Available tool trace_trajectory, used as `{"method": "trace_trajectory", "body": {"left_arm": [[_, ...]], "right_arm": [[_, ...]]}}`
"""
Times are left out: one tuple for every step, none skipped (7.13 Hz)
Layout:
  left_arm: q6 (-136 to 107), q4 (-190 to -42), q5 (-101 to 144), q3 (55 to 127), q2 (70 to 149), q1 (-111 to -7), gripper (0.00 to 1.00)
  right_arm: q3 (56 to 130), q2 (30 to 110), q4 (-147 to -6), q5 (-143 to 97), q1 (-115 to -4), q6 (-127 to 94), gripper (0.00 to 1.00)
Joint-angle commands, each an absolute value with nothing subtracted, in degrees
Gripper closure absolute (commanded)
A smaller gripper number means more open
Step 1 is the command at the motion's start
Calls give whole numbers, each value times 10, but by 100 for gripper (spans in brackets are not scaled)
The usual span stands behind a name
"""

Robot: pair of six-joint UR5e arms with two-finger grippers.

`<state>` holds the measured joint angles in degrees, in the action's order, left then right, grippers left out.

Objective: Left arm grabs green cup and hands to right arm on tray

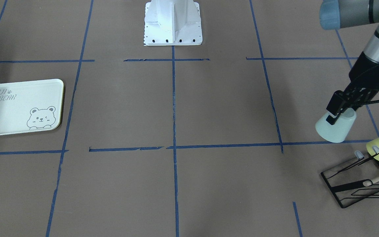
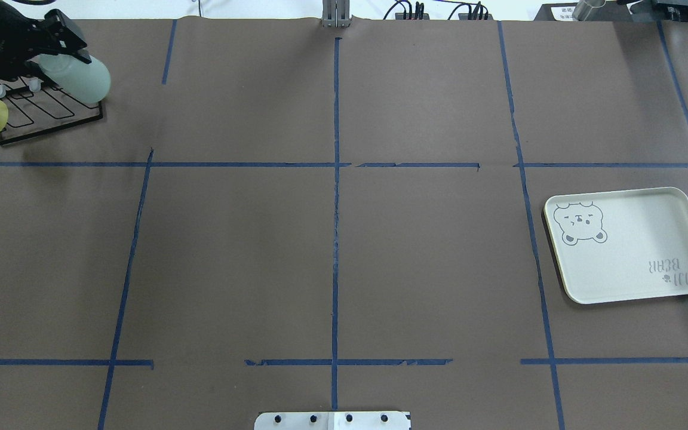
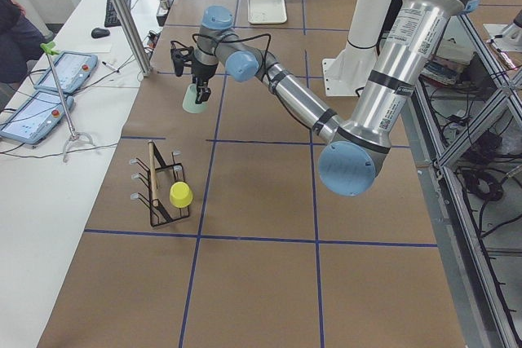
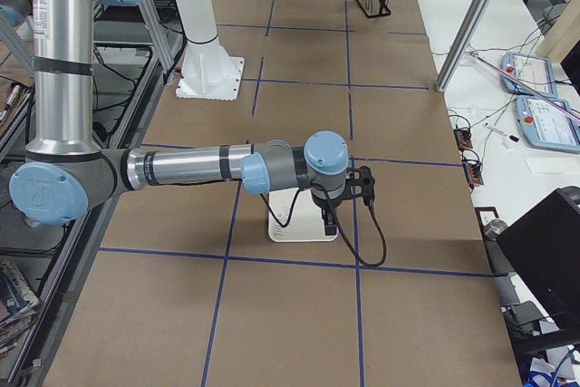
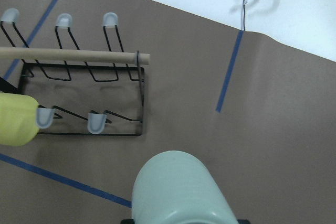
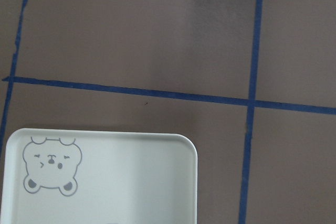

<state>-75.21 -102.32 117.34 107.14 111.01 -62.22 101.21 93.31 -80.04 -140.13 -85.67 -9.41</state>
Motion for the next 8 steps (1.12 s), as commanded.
{"method": "trace_trajectory", "body": {"left_arm": [[-892,-1140,1173,1068,1111,-582,80],[-959,-1196,1170,1061,1115,-561,80],[-1023,-1255,1168,1041,1129,-547,80],[-1080,-1307,1132,1026,1139,-524,80],[-1105,-1329,1091,1027,1141,-494,80],[-1152,-1372,1070,1027,1146,-477,80],[-1207,-1431,1029,1022,1146,-448,80],[-1228,-1453,994,1026,1149,-418,80]], "right_arm": [[1012,895,-715,-1416,-810,-198,0],[1008,881,-682,-1460,-808,-224,0],[1011,854,-659,-1484,-799,-278,0],[1011,844,-591,-1484,-786,-373,0],[1005,844,-509,-1482,-778,-469,0],[1005,839,-445,-1482,-772,-544,0],[1006,838,-369,-1475,-752,-621,1],[1007,833,-294,-1431,-721,-713,1]]}}
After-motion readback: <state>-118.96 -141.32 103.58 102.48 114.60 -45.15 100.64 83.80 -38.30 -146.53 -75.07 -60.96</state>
